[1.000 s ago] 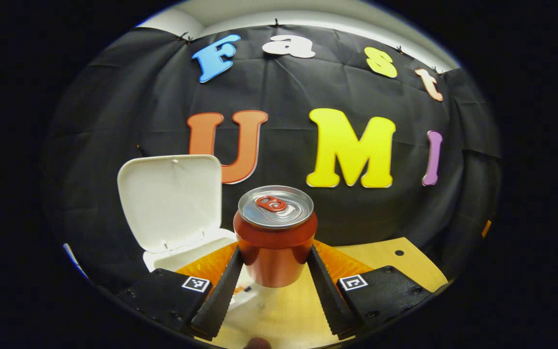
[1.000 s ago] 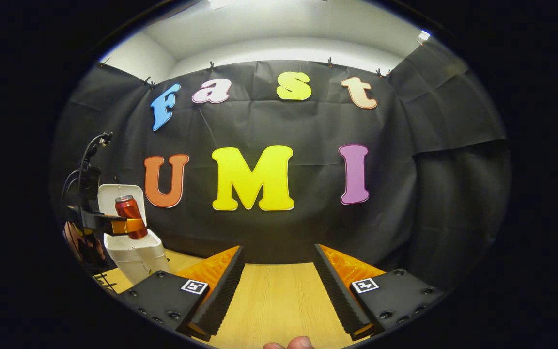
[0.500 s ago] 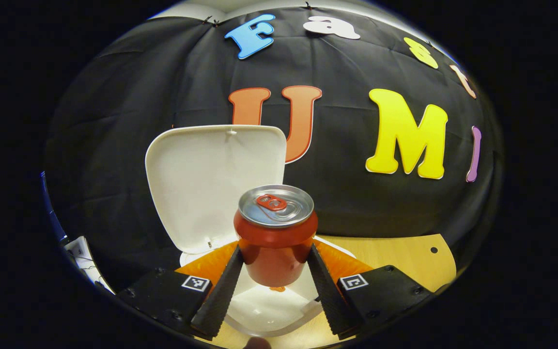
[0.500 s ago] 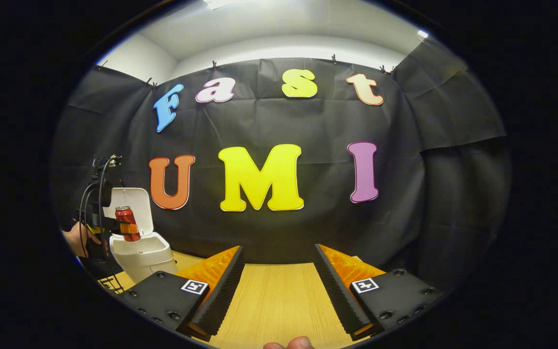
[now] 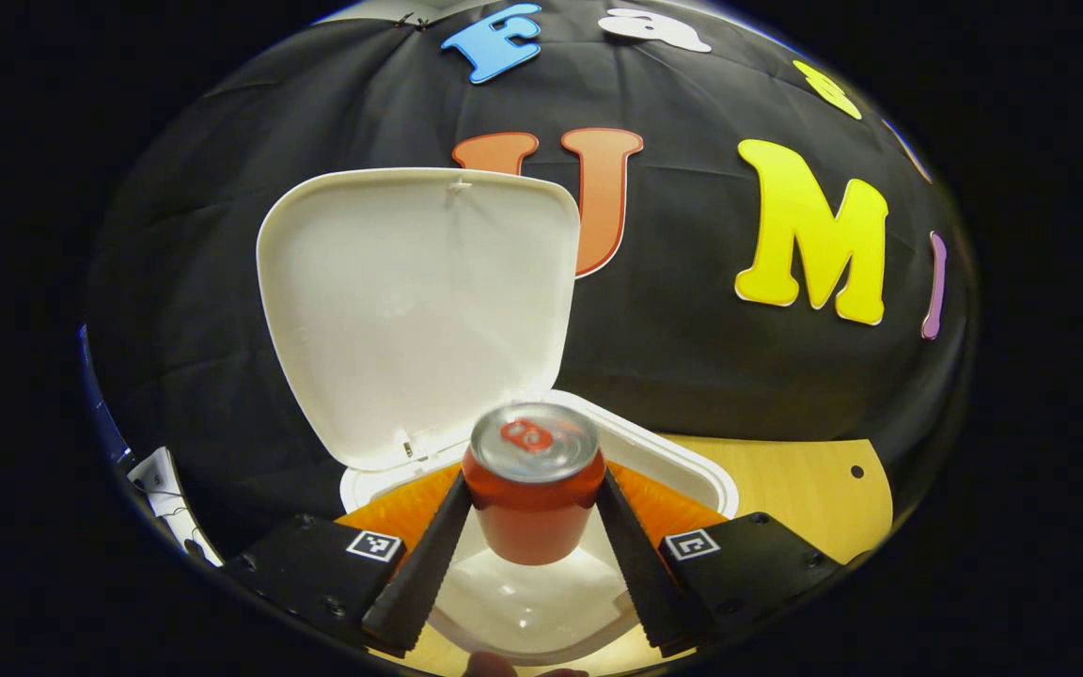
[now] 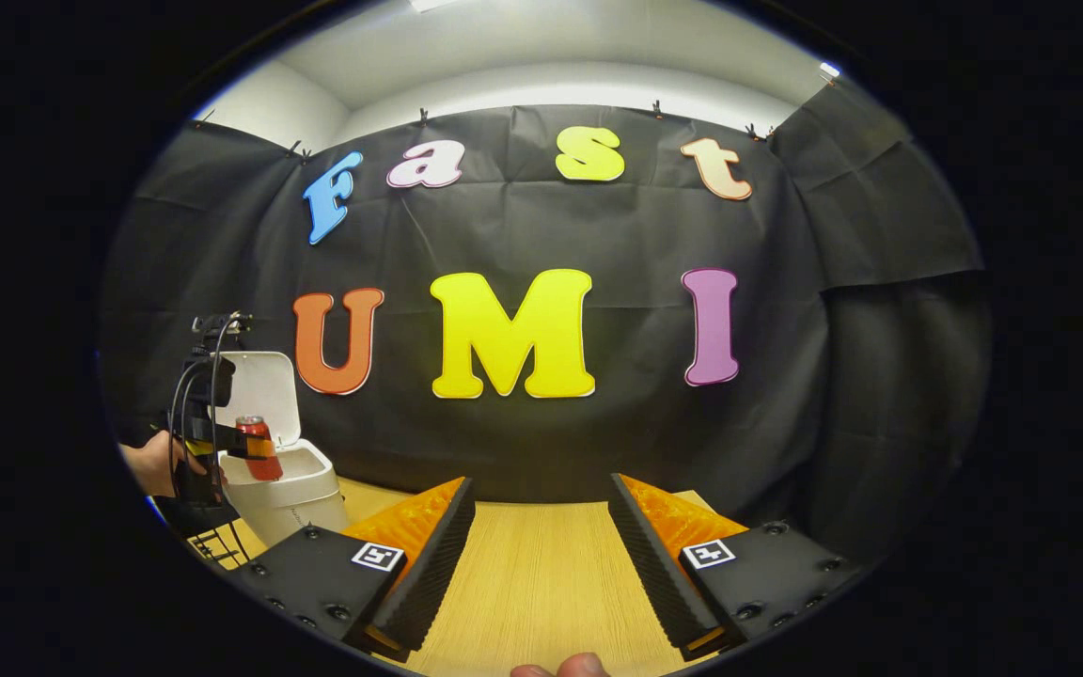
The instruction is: Press the lid of the desktop garbage bin to open it, pick up the crumpled paper on the desktop and throw it into the bin, then pick up the pop can on the desktop and drop it into the bin, and finally close the garbage bin lid.
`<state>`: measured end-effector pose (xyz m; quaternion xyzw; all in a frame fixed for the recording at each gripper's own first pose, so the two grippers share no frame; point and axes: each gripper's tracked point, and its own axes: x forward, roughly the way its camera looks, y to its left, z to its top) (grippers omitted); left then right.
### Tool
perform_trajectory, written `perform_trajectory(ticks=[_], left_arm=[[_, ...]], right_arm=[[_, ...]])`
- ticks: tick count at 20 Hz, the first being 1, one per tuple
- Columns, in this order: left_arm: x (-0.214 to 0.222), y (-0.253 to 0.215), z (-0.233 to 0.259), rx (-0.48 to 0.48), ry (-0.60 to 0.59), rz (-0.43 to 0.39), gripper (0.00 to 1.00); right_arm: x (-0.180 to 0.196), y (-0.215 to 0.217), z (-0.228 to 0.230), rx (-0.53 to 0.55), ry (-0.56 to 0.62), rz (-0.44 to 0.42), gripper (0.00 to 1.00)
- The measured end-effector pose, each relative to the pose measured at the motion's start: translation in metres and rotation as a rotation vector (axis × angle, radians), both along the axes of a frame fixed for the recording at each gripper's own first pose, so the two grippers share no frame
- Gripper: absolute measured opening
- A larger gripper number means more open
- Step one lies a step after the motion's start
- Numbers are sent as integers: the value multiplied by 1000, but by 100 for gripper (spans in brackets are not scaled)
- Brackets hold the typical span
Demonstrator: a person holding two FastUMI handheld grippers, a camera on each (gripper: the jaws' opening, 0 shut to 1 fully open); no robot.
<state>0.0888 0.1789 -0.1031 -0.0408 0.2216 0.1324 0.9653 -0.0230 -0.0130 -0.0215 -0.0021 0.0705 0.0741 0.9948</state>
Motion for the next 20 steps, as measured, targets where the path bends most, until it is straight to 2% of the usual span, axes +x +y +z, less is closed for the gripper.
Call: perform_trajectory(ticks=[6, 10, 13, 15, 16, 17, 20], left_arm=[[-3, -6, 5, -3, -16, -4, 86], [-13, -12, 19, 9, -38, 24, 86], [-22, -24, 48, 38, -100, 37, 86], [-28, -29, 81, 84, -169, 87, 88], [-28, -31, 93, 94, -189, 106, 89], [-28, -36, 107, 96, -220, 117, 98], [-17, -39, 146, 106, -315, 150, 98]], right_arm=[[3, 2, -3, 6, 6, 1, 92], [3, 4, -8, 4, 18, 15, 92], [4, 6, -11, 7, 26, 28, 92], [7, 7, -8, 1, 20, 51, 91], [7, 6, -6, -3, 14, 58, 91], [8, 5, -3, -3, 8, 65, 90], [13, -4, -1, 5, 4, 64, 91]])
